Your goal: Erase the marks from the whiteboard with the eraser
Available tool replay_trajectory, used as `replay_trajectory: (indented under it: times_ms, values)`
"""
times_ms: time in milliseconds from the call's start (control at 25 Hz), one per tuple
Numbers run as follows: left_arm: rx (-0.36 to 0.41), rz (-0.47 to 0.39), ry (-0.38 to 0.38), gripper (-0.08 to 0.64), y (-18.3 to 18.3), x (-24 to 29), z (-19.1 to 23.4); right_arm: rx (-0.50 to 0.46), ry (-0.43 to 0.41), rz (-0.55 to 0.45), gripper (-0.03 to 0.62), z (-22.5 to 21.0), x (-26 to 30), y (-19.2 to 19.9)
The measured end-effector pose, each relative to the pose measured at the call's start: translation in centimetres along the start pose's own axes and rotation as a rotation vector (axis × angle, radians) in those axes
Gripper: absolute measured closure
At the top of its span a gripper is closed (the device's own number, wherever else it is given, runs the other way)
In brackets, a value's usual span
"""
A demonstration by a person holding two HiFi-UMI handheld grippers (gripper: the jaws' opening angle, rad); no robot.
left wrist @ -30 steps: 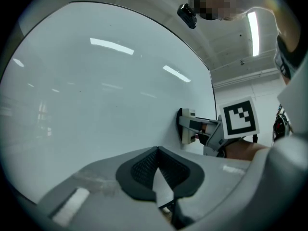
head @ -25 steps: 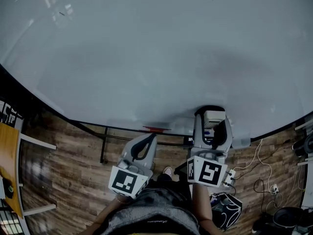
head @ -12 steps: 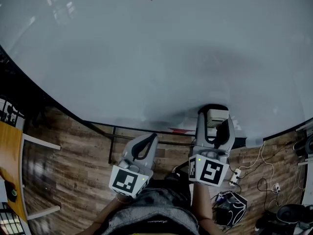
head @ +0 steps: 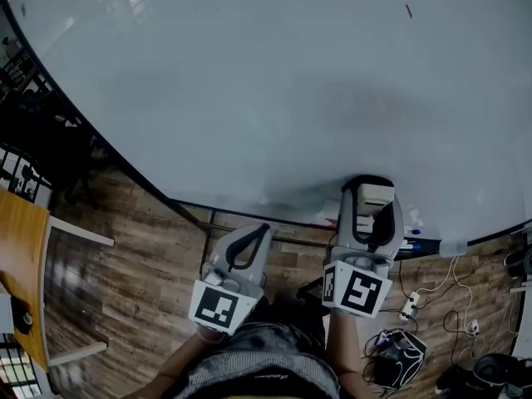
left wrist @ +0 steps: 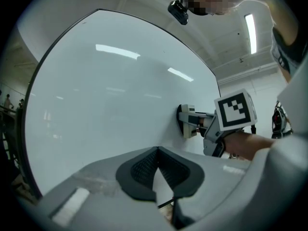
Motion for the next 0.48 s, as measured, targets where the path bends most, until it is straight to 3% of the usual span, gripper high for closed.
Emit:
replay_trajectory:
  times_ms: [480]
  values:
    - [-0.051,-0.030,-0.053,0.561,-1.6,0.3,-1.4,-0.012,-0.052,0.016,0.328,-0.5,0.0,-1.0]
Point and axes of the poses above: the fingertips, and each gripper's own axes: x forward along the fingers, z to its left, y out of its underside, the point moved 5 cm from there along -x, backward along the fingers, and after that the axes turned 7 degrees about y, right-handed, at the moved point
